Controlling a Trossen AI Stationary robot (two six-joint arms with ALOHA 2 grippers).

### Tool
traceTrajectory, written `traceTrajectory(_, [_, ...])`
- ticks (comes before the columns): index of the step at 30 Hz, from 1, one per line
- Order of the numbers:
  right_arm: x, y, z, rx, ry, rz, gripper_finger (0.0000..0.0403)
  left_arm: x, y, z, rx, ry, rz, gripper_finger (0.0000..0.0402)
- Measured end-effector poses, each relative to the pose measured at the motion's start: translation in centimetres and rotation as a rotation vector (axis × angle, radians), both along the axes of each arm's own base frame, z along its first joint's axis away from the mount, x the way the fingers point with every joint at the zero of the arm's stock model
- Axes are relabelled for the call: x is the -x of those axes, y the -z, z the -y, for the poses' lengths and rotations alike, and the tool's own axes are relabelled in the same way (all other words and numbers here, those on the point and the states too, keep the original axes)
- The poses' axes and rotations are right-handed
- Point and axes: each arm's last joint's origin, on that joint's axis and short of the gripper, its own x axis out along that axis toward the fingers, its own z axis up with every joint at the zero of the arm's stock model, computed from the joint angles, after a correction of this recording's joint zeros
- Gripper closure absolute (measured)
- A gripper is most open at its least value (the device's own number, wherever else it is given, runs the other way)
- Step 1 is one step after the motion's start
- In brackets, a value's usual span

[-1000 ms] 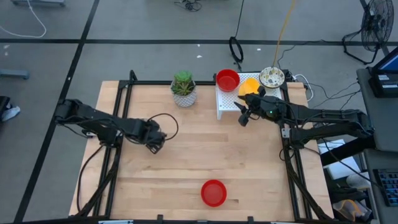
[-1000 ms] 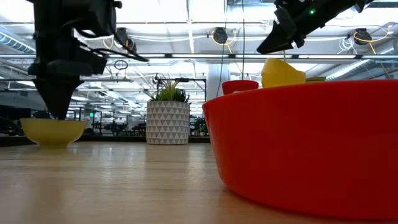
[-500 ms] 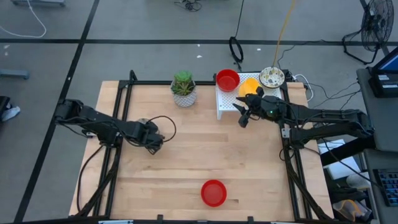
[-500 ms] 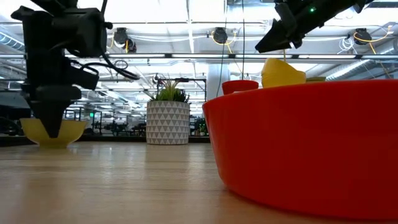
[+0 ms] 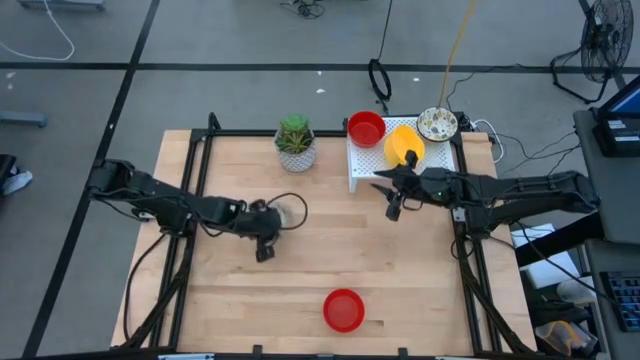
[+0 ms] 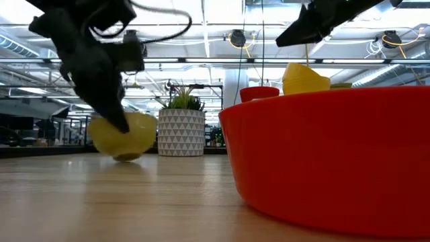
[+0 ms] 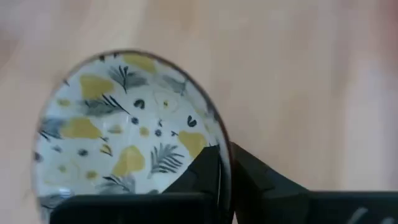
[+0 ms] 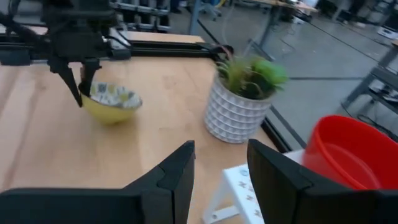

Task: Pick & Place Mini bowls
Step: Stack the white and yellow bowl on top of the other white and yellow bowls on the shelf

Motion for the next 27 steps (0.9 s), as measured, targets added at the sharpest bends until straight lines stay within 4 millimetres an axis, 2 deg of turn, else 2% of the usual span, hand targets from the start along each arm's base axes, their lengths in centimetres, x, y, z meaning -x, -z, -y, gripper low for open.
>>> traceTrajectory(5, [-0.4, 0.1, -1.7, 0.012, -0.085, -0.008, 0.0268, -2.2, -2.2, 0.6, 0.025, 0.180, 0.310, 0.0375])
traceTrajectory(8, [-1.0, 0.8, -2.9, 0.015, -0.139, -0.035, 0.0268, -2.8, -2.5, 0.8, 0.011, 0.225, 0.378, 0.0389])
traceTrajectory(12, [-2.5, 1.6, -4.6, 0.035, -0.211, -0.040, 0.0268, -3.3, -2.4, 0.8, -0.013, 0.232, 0.414, 0.0384])
traceTrajectory(18, [-4.6, 3.2, -6.6, 0.131, -0.306, -0.048, 0.0268, -4.3, -0.7, 0.9, -0.034, 0.254, 0.376, 0.0369])
traceTrajectory(23, [-5.7, 3.9, -7.0, 0.180, -0.324, -0.046, 0.0268, -6.5, 0.1, 0.5, -0.074, 0.258, 0.333, 0.0388])
traceTrajectory(27, [-6.0, 4.6, -7.1, 0.161, -0.319, -0.068, 0.0268, -8.5, 0.5, 0.2, -0.114, 0.287, 0.292, 0.0384])
